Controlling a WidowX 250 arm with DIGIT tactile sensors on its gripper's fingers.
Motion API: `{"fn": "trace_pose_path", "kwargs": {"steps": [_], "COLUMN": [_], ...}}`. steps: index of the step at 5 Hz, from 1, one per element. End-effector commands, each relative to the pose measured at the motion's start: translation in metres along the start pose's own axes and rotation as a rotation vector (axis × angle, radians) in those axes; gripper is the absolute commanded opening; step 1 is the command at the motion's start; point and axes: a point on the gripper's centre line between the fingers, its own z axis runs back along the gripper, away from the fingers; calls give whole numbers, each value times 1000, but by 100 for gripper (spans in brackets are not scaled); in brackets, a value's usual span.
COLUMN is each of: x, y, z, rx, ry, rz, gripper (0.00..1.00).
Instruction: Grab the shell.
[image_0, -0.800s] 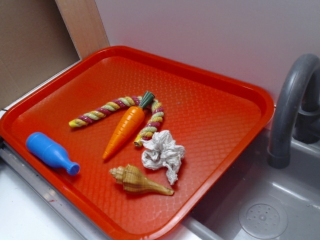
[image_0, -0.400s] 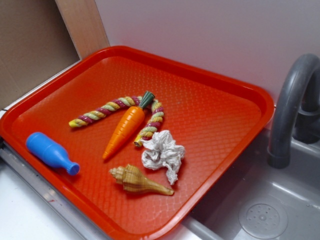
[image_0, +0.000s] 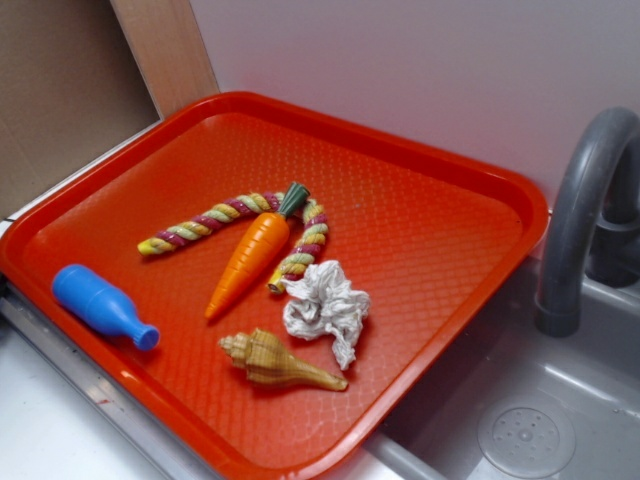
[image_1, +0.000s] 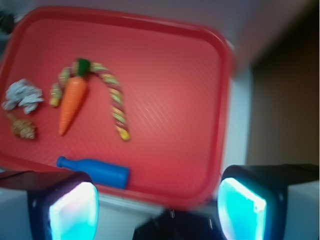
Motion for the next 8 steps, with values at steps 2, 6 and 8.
{"fn": "trace_pose_path", "kwargs": {"steps": [2,6,8], "x": [24,13,17], "y": [-113,-194,-210], "z": [-68,-148,-175], "rx": [-270,-269,-255], "ry": [-14,175,232], "rz": [-614,-804,-746], "gripper": [100,100,100]}}
